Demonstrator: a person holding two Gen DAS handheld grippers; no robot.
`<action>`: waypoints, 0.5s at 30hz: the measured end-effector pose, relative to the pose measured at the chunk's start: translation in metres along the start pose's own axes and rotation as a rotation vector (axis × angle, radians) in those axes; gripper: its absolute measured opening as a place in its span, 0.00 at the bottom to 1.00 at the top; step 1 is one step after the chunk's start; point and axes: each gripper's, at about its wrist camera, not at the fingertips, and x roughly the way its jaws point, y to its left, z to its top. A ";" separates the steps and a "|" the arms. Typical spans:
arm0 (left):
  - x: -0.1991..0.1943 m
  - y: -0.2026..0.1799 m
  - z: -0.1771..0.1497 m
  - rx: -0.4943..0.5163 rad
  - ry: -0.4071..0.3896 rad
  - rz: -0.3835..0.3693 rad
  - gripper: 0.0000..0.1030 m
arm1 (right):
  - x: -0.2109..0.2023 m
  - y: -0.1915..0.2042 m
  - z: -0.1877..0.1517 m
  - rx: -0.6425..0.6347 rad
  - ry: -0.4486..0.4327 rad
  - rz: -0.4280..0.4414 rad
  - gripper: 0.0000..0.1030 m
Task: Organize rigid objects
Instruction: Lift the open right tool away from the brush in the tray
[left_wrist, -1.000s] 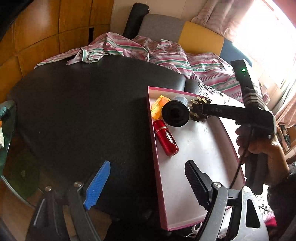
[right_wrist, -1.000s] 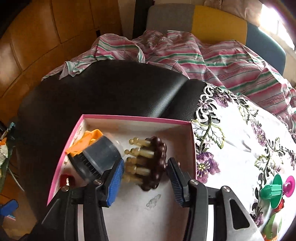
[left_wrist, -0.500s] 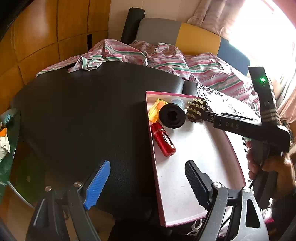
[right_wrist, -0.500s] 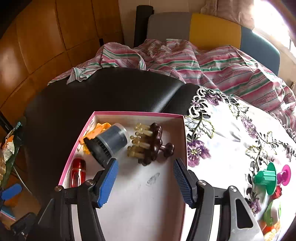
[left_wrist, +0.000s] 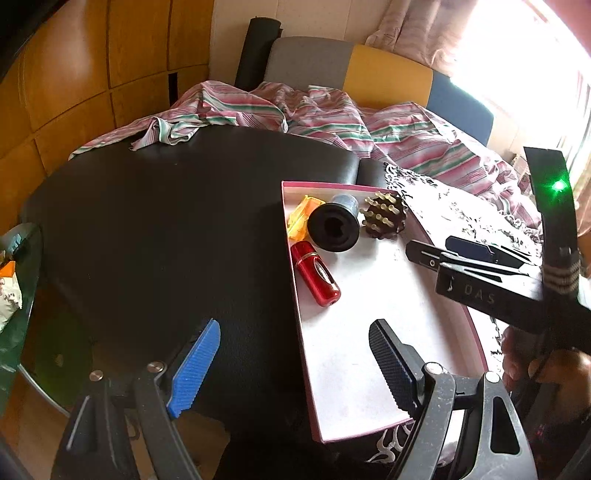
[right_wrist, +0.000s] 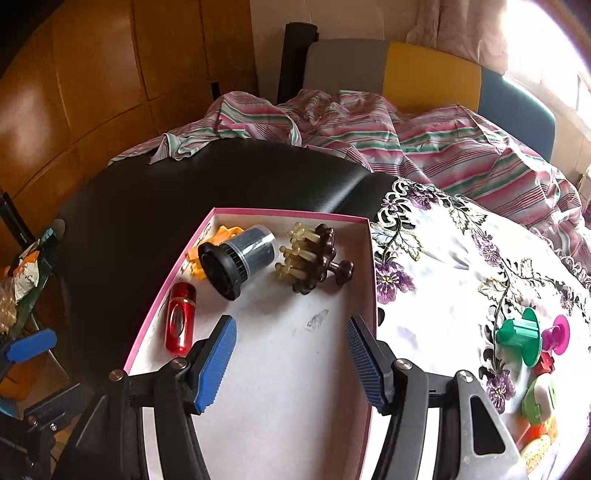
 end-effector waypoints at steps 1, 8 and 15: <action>0.000 0.000 0.000 0.001 0.001 0.000 0.81 | -0.001 0.000 -0.001 0.002 -0.001 0.001 0.61; -0.001 -0.003 -0.002 0.008 0.002 -0.002 0.81 | -0.012 0.002 -0.008 0.003 -0.016 -0.005 0.61; -0.001 -0.005 -0.003 0.016 0.004 -0.005 0.81 | -0.023 0.001 -0.013 -0.004 -0.033 -0.011 0.61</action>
